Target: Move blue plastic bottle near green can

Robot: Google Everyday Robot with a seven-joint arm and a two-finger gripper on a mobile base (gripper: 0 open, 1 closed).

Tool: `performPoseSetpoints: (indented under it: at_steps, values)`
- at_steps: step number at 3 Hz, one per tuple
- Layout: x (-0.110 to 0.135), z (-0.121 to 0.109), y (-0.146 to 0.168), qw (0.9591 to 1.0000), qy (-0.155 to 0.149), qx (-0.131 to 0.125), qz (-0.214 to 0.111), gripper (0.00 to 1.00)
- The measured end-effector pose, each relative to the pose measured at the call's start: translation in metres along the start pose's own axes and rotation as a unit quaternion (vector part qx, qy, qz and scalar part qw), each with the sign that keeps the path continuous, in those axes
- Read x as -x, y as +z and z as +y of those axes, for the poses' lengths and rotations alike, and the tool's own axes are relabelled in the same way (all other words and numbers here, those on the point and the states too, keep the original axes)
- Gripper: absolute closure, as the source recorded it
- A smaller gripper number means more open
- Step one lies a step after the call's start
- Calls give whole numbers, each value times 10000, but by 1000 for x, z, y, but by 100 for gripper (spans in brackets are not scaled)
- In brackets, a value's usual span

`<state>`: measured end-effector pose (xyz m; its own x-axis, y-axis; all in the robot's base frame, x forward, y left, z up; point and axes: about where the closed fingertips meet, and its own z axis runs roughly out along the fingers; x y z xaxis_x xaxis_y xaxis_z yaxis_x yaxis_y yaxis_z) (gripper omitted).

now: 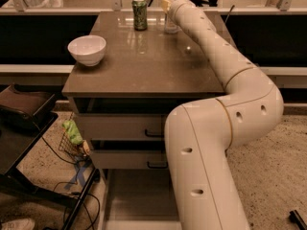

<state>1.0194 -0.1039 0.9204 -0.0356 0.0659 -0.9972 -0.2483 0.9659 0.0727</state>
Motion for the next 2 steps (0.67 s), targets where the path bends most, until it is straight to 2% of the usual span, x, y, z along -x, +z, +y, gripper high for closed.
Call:
performPoseSetpoints:
  at_steps: [2]
  values:
    - [1,0,0,10000,0,1,0,16]
